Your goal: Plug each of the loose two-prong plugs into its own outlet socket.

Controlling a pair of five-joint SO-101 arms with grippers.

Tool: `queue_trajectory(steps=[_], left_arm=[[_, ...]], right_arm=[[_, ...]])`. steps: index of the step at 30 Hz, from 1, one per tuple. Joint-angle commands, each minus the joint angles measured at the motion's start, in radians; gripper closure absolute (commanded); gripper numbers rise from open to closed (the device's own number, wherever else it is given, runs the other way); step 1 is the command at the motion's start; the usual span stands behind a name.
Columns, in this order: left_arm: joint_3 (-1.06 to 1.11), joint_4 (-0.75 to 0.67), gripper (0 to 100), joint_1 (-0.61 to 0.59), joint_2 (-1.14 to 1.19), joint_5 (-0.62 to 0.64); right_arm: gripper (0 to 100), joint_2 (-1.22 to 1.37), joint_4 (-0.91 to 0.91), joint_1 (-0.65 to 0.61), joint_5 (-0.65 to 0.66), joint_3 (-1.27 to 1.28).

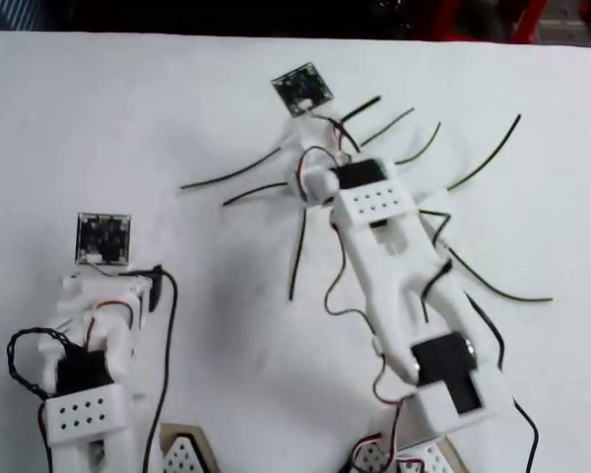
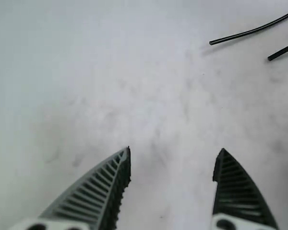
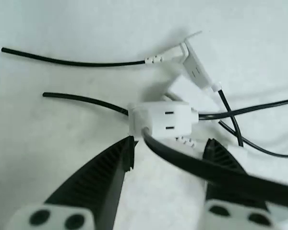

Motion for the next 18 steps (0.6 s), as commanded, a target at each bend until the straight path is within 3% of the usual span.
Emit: queue_trajectory(steps=[1, 5, 9, 18], left_arm=[[0.008, -0.012, 72, -0.005, -0.021, 0.002], [0.02, -0.038, 72, -0.005, -0.021, 0.002], [0.02, -0.038, 72, -0.005, -0.021, 0.002], [0.018, -0.037, 72, -0.005, -0.021, 0.002]], right_arm=[[84.8, -0.159, 0.159, 0.028, 0.003, -0.052], [98.8, -0.288, 0.317, 0.073, 0.003, -0.051], [97.6, -0.403, 0.453, 0.116, 0.003, 0.023], [98.1, -0.776, 0.458, 0.153, 0.006, 0.404]])
